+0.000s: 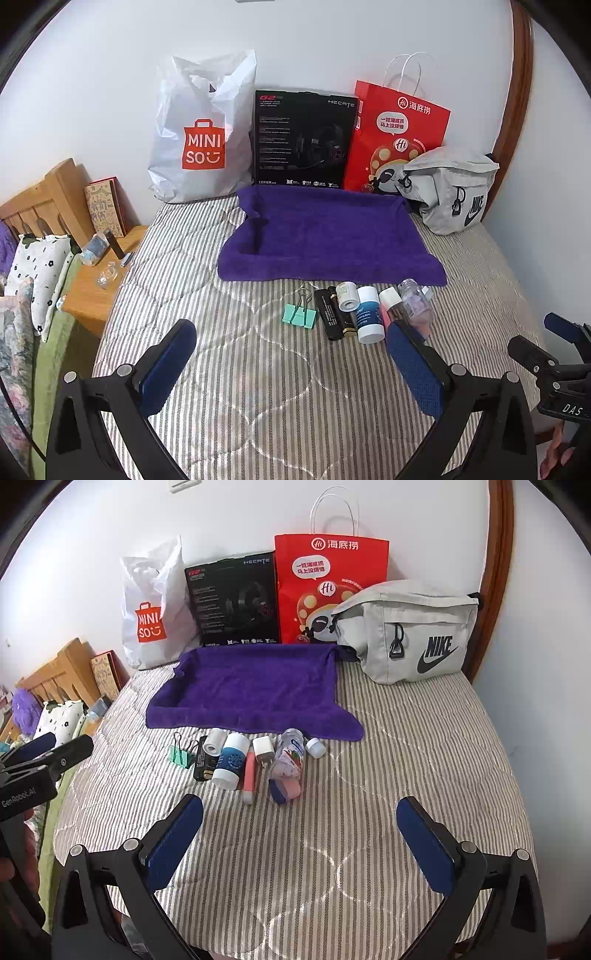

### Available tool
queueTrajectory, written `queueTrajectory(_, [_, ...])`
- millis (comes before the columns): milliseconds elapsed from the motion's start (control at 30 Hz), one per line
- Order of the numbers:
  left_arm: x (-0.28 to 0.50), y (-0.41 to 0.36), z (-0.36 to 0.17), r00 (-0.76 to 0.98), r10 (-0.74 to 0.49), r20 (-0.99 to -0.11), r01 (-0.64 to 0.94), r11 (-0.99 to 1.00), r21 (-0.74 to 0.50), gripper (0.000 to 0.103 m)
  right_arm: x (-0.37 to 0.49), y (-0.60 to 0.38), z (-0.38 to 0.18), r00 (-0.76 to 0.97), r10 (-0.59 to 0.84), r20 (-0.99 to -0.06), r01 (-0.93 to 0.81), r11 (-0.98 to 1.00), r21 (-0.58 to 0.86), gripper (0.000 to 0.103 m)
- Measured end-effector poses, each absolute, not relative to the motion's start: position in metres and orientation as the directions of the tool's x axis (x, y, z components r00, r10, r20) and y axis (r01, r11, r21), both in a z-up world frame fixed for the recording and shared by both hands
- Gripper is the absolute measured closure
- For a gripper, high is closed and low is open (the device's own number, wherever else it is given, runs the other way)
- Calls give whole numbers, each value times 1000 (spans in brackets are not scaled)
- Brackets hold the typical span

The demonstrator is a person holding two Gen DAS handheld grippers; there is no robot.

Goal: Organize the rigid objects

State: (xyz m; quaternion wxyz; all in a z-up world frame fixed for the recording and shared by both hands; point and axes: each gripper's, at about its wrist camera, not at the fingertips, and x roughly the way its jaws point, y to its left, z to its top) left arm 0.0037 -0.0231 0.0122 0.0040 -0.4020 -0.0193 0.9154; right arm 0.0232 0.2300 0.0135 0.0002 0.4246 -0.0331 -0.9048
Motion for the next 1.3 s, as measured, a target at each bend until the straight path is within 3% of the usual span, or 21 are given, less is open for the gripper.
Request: queueTrajectory(1300, [-1,-23,7,-667,3,-745,9,-1000,-13,0,22,225,19,-641,-24,-767,-22,-999,50,0])
